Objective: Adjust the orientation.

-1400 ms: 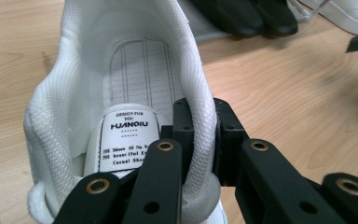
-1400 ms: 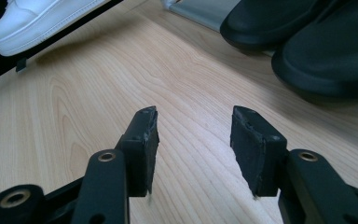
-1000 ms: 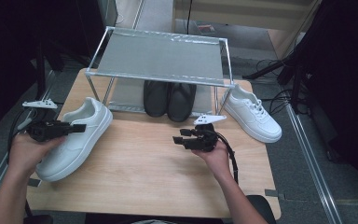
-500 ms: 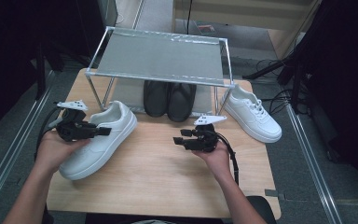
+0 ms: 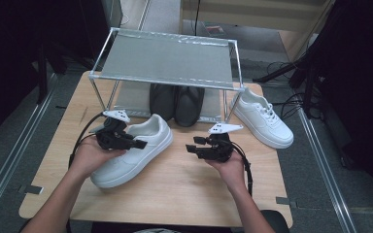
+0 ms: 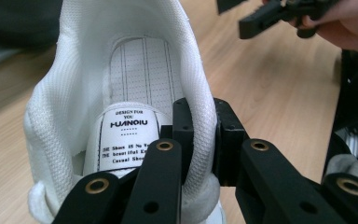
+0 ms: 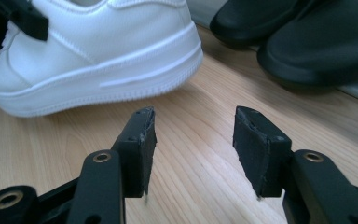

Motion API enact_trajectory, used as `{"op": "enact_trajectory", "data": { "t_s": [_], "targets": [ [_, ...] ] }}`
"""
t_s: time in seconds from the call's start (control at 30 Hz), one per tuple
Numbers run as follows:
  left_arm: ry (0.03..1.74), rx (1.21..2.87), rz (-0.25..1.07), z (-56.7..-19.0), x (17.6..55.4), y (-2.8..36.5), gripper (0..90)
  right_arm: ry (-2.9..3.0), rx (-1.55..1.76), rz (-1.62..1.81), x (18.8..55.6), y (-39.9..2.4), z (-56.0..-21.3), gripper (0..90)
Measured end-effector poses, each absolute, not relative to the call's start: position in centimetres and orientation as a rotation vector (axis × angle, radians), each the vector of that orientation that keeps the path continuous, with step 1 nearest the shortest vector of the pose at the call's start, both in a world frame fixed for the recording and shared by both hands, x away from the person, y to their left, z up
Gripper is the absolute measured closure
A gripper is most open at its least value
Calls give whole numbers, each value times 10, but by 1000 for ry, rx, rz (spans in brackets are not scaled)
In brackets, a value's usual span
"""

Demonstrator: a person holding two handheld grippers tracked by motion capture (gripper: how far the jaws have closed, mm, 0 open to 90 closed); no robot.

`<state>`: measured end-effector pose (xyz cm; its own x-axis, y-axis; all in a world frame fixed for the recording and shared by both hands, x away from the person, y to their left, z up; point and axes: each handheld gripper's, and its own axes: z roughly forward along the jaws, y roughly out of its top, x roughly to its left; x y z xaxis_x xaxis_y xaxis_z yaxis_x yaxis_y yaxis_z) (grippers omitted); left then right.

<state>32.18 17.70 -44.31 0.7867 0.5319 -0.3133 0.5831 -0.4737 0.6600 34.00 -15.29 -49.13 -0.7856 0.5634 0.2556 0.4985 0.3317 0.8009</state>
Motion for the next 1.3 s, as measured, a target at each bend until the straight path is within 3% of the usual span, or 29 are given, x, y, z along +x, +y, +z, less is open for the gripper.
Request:
{"op": "enact_trajectory", "data": {
  "t_s": [0.4,0.63,0.83,0.97,1.2,1.3],
  "targets": [
    [671,2257,-174,-462,318,119,826,2415,1082,1473,330,-178,-489,515],
    [631,2285,-204,-480,317,93,819,2370,1135,1462,320,-193,-489,612],
    [634,2257,-216,-482,317,96,788,2382,1161,1451,321,-195,-491,733],
    [656,2208,-226,-475,317,105,696,2404,1166,1445,324,-191,-493,815],
    [684,2183,-141,-457,302,125,689,2417,1164,1412,333,-185,-492,856],
    [671,2192,-87,-453,292,134,735,2424,1164,1409,339,-183,-492,870]
  ]
}}
